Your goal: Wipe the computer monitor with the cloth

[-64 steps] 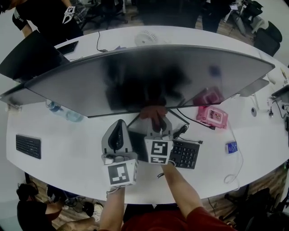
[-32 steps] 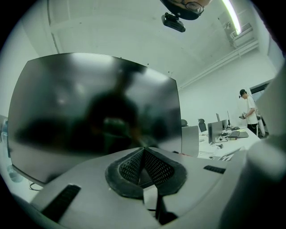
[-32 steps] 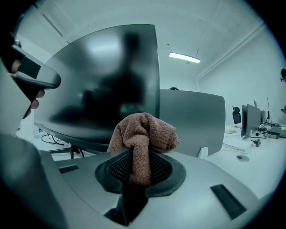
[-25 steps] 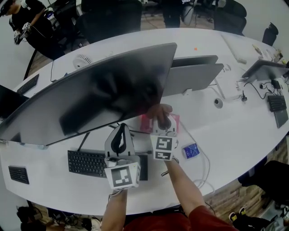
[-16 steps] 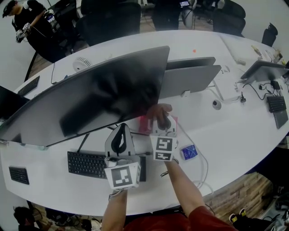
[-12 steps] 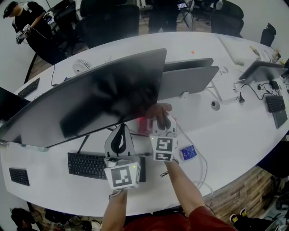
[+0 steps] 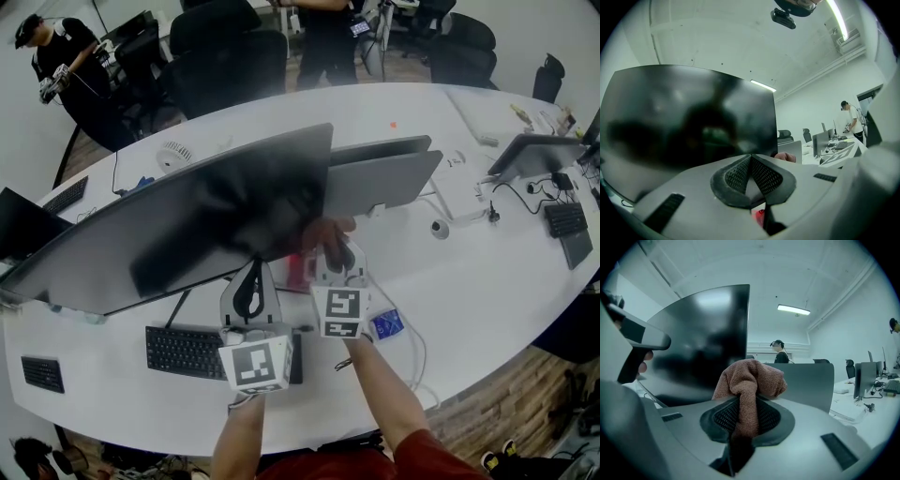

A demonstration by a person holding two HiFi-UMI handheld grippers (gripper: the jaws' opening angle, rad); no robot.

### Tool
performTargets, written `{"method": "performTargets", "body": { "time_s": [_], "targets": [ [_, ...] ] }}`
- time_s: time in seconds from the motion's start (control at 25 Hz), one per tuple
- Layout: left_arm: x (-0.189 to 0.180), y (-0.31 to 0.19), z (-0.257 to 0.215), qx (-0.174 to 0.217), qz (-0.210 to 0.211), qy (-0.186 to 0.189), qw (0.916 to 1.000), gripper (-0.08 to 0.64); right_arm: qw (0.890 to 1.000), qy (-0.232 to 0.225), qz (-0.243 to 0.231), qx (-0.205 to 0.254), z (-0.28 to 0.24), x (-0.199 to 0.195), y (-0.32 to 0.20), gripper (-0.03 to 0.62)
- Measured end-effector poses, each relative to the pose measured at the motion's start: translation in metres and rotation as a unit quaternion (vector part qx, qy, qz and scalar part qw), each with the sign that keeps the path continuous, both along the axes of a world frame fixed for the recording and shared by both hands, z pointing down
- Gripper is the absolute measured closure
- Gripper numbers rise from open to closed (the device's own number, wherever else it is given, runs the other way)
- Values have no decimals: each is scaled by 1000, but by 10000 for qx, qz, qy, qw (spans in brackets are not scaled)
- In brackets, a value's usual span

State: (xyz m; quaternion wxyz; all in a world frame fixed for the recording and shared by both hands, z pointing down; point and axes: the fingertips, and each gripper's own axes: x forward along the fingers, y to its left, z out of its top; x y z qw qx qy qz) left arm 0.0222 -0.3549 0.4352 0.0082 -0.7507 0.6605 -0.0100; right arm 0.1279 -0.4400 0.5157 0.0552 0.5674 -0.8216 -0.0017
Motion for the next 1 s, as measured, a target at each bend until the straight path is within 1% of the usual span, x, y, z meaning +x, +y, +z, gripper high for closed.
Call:
{"method": "performTargets", "body": {
  "time_s": [0.2, 0.36, 0.48, 0.76, 1.0],
  "targets": [
    [4, -2, -16, 82, 81, -35, 9999, 537, 9996, 34, -57, 262, -33, -2, 1, 513],
    [8, -2, -29, 160, 96, 44, 9998, 537, 9988, 58, -123, 466, -58, -3, 1, 513],
    [8, -1, -34, 208, 112, -85, 9997, 537, 9981, 92, -173, 578, -74, -4, 2, 512],
    [8, 2, -49, 300, 135, -135, 9994, 537, 9956, 48, -219, 913, -119, -4, 6, 512],
    [6, 9, -70, 479, 128, -121, 9987, 537, 9921, 14, -264, 1227, -162, -7, 11, 512]
  ]
}}
